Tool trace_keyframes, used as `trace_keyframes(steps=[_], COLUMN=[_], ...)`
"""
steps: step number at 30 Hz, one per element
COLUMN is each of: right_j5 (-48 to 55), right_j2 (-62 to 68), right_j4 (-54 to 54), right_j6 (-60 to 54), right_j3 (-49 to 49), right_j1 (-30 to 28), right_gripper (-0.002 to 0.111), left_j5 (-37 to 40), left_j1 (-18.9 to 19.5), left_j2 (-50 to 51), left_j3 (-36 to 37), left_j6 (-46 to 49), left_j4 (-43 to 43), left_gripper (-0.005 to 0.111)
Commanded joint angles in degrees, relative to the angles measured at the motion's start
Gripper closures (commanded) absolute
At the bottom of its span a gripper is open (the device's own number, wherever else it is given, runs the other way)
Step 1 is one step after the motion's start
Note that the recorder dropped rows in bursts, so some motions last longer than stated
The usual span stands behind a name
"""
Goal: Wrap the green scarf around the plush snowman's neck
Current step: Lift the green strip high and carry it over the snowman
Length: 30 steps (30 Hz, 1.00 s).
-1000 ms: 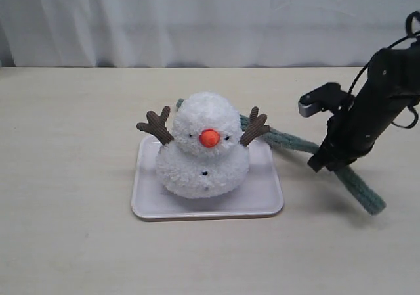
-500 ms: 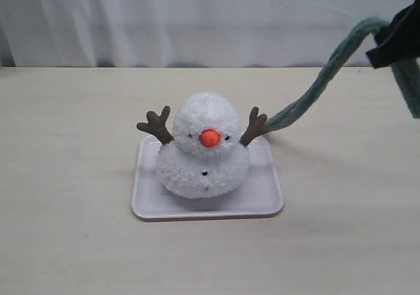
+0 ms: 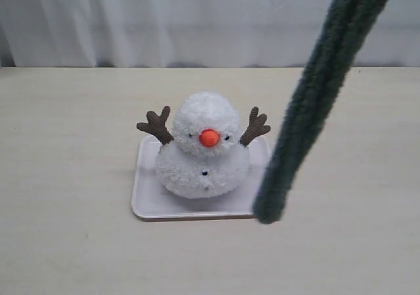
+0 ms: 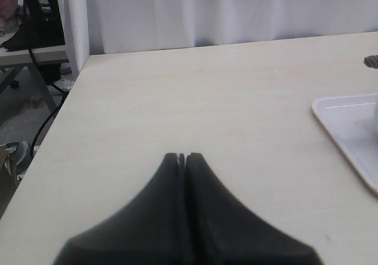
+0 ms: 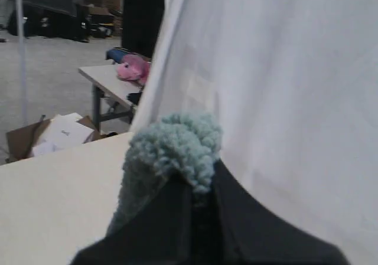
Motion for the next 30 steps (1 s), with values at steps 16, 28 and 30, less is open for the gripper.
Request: trace_keyframes(steps=[16, 28, 30], right_j5=[-17.6, -18.6, -8.4], right_j2=[13.1, 32.9, 35.4], right_j4=[-4.4, -111.0, -125.0], right_j6=[-9.4, 80.6, 92.2], right_j3=[0.2, -6.0, -8.2], right_j1=[17.4, 37.4, 39.8], right_gripper=[0.104, 0.104, 0.104], left_j5=[-0.6, -0.6, -0.6], left_j1=[0.0, 0.0, 0.0], left_j2=[-0.2, -0.2, -0.2], left_j3=[0.2, 0.2, 0.2], left_j6=[-0.2, -0.2, -0.2], left_j4=[0.0, 0.0, 0.0], left_gripper=[0.107, 0.107, 0.107])
